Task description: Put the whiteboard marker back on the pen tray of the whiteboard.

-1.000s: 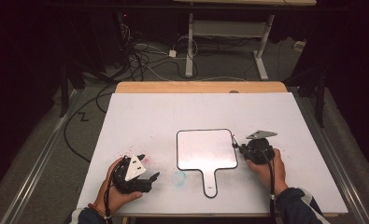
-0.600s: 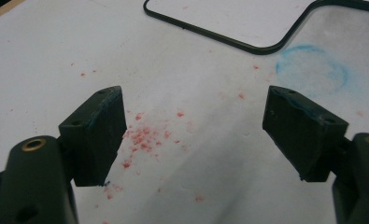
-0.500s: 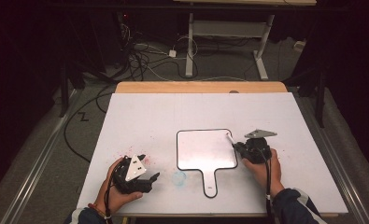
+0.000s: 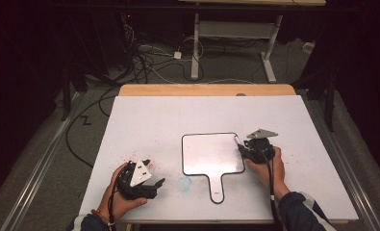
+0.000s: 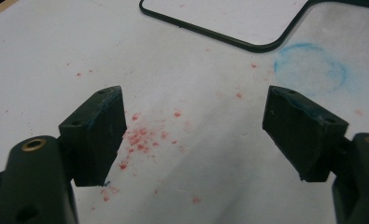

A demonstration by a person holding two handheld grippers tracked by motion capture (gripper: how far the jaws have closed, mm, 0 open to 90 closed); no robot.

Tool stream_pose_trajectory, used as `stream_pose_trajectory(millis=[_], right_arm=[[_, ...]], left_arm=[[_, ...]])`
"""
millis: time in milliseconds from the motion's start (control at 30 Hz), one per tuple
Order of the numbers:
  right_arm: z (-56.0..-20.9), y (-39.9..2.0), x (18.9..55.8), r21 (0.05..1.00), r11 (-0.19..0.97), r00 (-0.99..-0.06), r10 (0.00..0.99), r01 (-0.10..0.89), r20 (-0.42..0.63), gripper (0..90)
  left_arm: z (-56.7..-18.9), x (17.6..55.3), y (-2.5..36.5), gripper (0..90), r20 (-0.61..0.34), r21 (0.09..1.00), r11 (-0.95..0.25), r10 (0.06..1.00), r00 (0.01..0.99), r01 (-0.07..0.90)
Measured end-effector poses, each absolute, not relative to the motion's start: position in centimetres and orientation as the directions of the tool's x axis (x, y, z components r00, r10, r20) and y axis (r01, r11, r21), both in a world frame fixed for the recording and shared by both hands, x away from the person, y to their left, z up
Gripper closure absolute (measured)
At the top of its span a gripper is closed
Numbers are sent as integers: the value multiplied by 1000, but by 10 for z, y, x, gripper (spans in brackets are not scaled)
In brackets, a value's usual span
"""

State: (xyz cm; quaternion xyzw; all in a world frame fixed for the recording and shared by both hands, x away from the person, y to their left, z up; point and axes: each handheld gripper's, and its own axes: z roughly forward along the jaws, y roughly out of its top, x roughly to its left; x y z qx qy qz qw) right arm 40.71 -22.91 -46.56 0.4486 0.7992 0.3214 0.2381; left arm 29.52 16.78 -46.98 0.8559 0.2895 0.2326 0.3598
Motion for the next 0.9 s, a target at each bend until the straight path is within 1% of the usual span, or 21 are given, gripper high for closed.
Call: stream_pose_trajectory(millis=[167, 200, 267, 300, 333, 367, 433, 500, 567, 767, 900], right_arm=[[-465, -231, 408, 725, 381, -481, 873, 573, -78, 669], [-465, -231, 408, 726, 382, -482, 873, 572, -79, 635], [-461, -233, 406, 737, 371, -490, 870, 565, -63, 605], [-458, -235, 403, 747, 365, -495, 867, 556, -55, 576], [-454, -238, 400, 768, 355, -512, 858, 532, -42, 537], [-449, -242, 395, 789, 356, -539, 841, 501, -37, 527], [-440, -250, 382, 816, 392, -575, 813, 424, -91, 467], [-433, -260, 368, 850, 391, -604, 789, 353, -112, 434], [-430, -271, 355, 870, 381, -612, 781, 314, -121, 388], [-434, -298, 320, 872, 432, -616, 758, 230, -213, 320], [-441, -309, 309, 867, 436, -606, 766, 243, -215, 297]], left_arm=[[-469, 295, 168, 205, 198, 752, -576, 661, 724, 321], [-469, 295, 169, 205, 199, 753, -576, 661, 724, 319], [-469, 295, 169, 205, 189, 753, -571, 664, 723, 327], [-469, 295, 169, 205, 199, 755, -574, 661, 723, 317], [-469, 294, 170, 204, 188, 755, -569, 664, 723, 326], [-469, 294, 170, 205, 189, 755, -569, 665, 723, 326], [-469, 294, 171, 205, 193, 755, -570, 665, 721, 324], [-469, 294, 171, 204, 207, 754, -577, 662, 720, 313], [-469, 294, 170, 204, 211, 754, -579, 661, 720, 311], [-469, 295, 168, 196, 229, 743, -596, 654, 721, 304], [-470, 297, 166, 189, 234, 739, -600, 655, 718, 307]])
